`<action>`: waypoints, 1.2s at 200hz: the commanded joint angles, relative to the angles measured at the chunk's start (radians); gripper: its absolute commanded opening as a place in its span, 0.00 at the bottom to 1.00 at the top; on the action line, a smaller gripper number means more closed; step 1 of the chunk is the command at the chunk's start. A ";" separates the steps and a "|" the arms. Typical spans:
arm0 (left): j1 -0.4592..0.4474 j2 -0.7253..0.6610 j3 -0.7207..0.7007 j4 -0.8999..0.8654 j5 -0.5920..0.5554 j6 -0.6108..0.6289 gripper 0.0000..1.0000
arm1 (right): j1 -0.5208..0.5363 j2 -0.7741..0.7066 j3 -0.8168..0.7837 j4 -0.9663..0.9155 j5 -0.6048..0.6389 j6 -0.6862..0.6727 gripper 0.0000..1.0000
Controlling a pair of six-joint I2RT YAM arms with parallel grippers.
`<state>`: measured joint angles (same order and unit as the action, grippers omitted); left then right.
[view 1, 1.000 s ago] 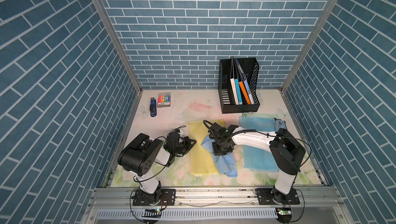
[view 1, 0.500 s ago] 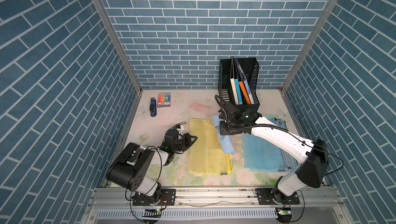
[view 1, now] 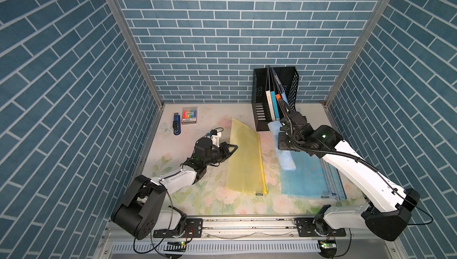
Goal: Wipe the document bag
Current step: Wipe the dirt from the document bag.
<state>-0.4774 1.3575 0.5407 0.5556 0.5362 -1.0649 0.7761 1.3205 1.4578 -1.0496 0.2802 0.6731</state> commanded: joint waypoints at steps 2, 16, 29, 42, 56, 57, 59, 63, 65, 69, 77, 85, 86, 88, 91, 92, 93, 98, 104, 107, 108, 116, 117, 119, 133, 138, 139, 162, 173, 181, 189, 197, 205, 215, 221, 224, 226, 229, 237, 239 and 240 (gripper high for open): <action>0.011 -0.029 0.017 -0.062 0.000 0.030 0.00 | 0.000 0.016 -0.057 -0.009 -0.032 0.008 0.00; 0.012 -0.035 0.016 -0.071 0.002 0.029 0.00 | 0.000 0.013 -0.089 0.024 -0.047 0.019 0.00; 0.013 -0.042 0.005 -0.070 -0.001 0.023 0.00 | 0.000 0.017 -0.111 0.056 -0.065 0.025 0.00; 0.012 -0.052 -0.016 -0.068 -0.003 0.022 0.00 | 0.000 0.039 -0.129 0.108 -0.099 0.028 0.00; 0.012 -0.055 -0.044 -0.071 -0.007 0.016 0.00 | 0.002 0.094 -0.140 0.167 -0.142 0.037 0.00; 0.013 -0.055 -0.049 -0.071 -0.007 0.016 0.00 | 0.002 0.099 -0.141 0.172 -0.146 0.038 0.00; 0.013 -0.054 -0.054 -0.071 -0.007 0.014 0.00 | 0.002 0.111 -0.141 0.180 -0.155 0.040 0.00; 0.013 -0.055 -0.065 -0.066 -0.008 0.010 0.00 | 0.006 0.141 -0.140 0.203 -0.179 0.044 0.00; 0.013 -0.054 -0.069 -0.063 -0.007 0.007 0.00 | 0.007 0.147 -0.140 0.208 -0.184 0.045 0.00; 0.013 -0.055 -0.082 -0.054 -0.007 0.001 0.00 | 0.011 0.174 -0.139 0.228 -0.200 0.048 0.00; 0.013 -0.057 -0.102 -0.041 -0.007 -0.006 0.00 | 0.028 0.227 -0.135 0.264 -0.214 0.056 0.00; 0.013 -0.058 -0.117 -0.037 -0.011 -0.009 0.00 | 0.049 0.281 -0.123 0.299 -0.228 0.059 0.00; 0.013 -0.058 -0.118 -0.036 -0.011 -0.009 0.00 | 0.051 0.288 -0.122 0.303 -0.229 0.059 0.00; 0.014 -0.058 -0.122 -0.035 -0.012 -0.009 0.00 | 0.056 0.303 -0.118 0.311 -0.234 0.059 0.00; 0.013 -0.058 -0.126 -0.034 -0.013 -0.009 0.00 | 0.063 0.324 -0.111 0.321 -0.238 0.059 0.00; 0.013 -0.058 -0.128 -0.034 -0.013 -0.009 0.00 | 0.065 0.328 -0.108 0.323 -0.238 0.059 0.00; 0.014 -0.058 -0.130 -0.034 -0.014 -0.009 0.00 | 0.068 0.337 -0.105 0.328 -0.240 0.059 0.00; 0.014 -0.057 -0.136 -0.034 -0.016 -0.009 0.00 | 0.082 0.372 -0.088 0.337 -0.247 0.059 0.00; 0.014 -0.056 -0.144 -0.031 -0.018 -0.009 0.00 | 0.095 0.423 -0.065 0.349 -0.266 0.056 0.00; 0.014 -0.055 -0.148 -0.029 -0.017 -0.011 0.00 | 0.100 0.447 -0.052 0.352 -0.275 0.053 0.00; 0.014 -0.055 -0.149 -0.028 -0.017 -0.011 0.00 | 0.102 0.455 -0.047 0.354 -0.278 0.053 0.00; 0.013 -0.055 -0.158 -0.021 -0.019 -0.014 0.00 | 0.118 0.523 -0.003 0.354 -0.286 0.052 0.00; 0.013 -0.055 -0.159 -0.021 -0.018 -0.014 0.00 | 0.118 0.523 -0.003 0.354 -0.286 0.052 0.00; 0.013 -0.055 -0.161 -0.020 -0.019 -0.014 0.00 | 0.122 0.537 0.005 0.355 -0.288 0.051 0.00; 0.014 -0.060 -0.168 -0.018 -0.022 -0.018 0.00 | 0.129 0.611 0.044 0.368 -0.300 0.052 0.00; 0.014 -0.062 -0.170 -0.019 -0.024 -0.017 0.00 | 0.129 0.627 0.047 0.368 -0.295 0.056 0.00; 0.014 -0.063 -0.170 -0.019 -0.025 -0.018 0.00 | 0.130 0.630 0.048 0.368 -0.294 0.057 0.00; 0.016 -0.089 -0.177 -0.032 -0.034 -0.018 0.00 | 0.105 0.651 0.021 0.363 -0.243 0.056 0.00; 0.020 -0.101 -0.184 -0.039 -0.038 -0.018 0.00 | 0.085 0.645 -0.007 0.357 -0.229 0.050 0.00; 0.024 -0.111 -0.186 -0.043 -0.037 -0.020 0.00 | 0.069 0.639 -0.028 0.348 -0.212 0.043 0.00; 0.030 -0.124 -0.193 -0.047 -0.038 -0.020 0.00 | 0.055 0.637 -0.044 0.336 -0.191 0.031 0.00; 0.035 -0.134 -0.200 -0.053 -0.039 -0.020 0.00 | 0.040 0.637 -0.054 0.321 -0.174 0.018 0.00; 0.041 -0.145 -0.206 -0.058 -0.039 -0.020 0.00 | 0.028 0.635 -0.059 0.307 -0.155 0.004 0.00; 0.047 -0.156 -0.215 -0.066 -0.036 -0.019 0.00 | 0.013 0.635 -0.053 0.285 -0.134 -0.015 0.00; 0.050 -0.163 -0.217 -0.070 -0.031 -0.018 0.00 | 0.007 0.634 -0.044 0.272 -0.120 -0.024 0.00; 0.052 -0.166 -0.218 -0.073 -0.029 -0.016 0.00 | 0.006 0.632 -0.039 0.265 -0.115 -0.029 0.00; 0.054 -0.169 -0.219 -0.074 -0.029 -0.015 0.00 | 0.003 0.631 -0.035 0.260 -0.111 -0.032 0.00; 0.055 -0.172 -0.220 -0.077 -0.028 -0.015 0.00 | 0.000 0.628 -0.029 0.252 -0.103 -0.037 0.00; 0.060 -0.182 -0.225 -0.086 -0.027 -0.013 0.00 | -0.003 0.617 -0.009 0.232 -0.086 -0.044 0.00; 0.060 -0.183 -0.225 -0.087 -0.027 -0.013 0.00 | -0.004 0.614 -0.005 0.228 -0.081 -0.045 0.00; 0.061 -0.183 -0.226 -0.088 -0.026 -0.013 0.00 | -0.004 0.612 -0.003 0.225 -0.079 -0.045 0.00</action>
<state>-0.4339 1.2018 0.3325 0.4904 0.5098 -1.0878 0.7799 1.9747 1.4136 -0.7353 0.1093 0.6720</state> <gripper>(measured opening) 0.057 0.070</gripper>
